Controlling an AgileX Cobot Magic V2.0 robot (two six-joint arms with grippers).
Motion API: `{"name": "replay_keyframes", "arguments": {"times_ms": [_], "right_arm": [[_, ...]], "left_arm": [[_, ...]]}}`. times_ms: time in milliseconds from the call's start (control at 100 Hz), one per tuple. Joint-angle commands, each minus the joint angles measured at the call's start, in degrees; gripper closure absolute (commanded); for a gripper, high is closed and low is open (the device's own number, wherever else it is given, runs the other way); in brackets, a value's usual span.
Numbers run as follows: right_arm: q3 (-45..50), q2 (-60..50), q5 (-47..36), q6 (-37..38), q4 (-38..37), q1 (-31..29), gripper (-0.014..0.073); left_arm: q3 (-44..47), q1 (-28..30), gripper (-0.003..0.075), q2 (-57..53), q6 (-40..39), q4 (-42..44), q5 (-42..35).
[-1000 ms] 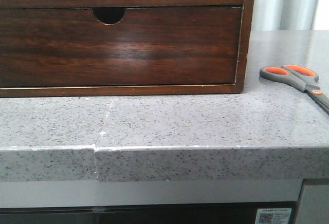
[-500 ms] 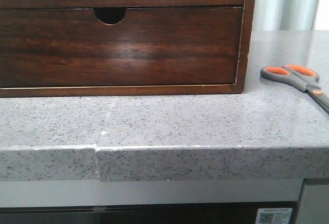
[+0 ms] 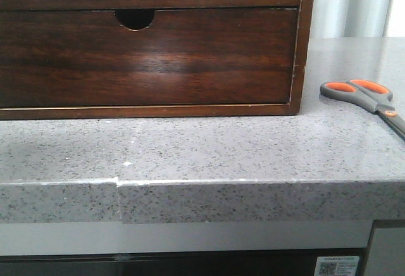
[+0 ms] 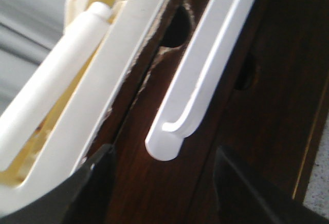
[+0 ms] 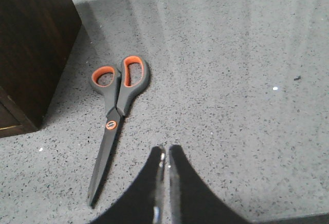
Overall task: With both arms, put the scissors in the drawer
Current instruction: 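Reach the left gripper to the wooden drawer's finger hole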
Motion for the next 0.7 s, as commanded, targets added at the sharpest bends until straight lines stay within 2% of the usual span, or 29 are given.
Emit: {"name": "replay_keyframes", "arguments": {"times_ms": [0,240,540,610,690], "right_arm": [[-2.11,0.87,-3.98,-0.37,0.13,0.18,0.0635],[-2.11,0.87,-3.65,-0.37,0.13,0.18,0.0635],[-2.11,0.87,-3.56,-0.37,0.13,0.18,0.0635],[-2.11,0.87,-3.56,-0.37,0.13,0.18,0.0635],[-2.11,0.87,-3.56,-0.37,0.13,0.18,0.0635]], "left_arm": [[-3.41,-2.16,0.0319,3.13,-0.23,3.31,-2.25],[-8.86,-8.26,0.0323,11.07,-0.23,5.72,3.03],[-12.67,-8.85,0.0325,17.02,-0.23,9.57,5.89],[-12.67,-8.85,0.0366,17.41,-0.23,11.15,5.89],[-12.67,-8.85,0.0480,17.80,-0.23,11.15,7.15]]}}
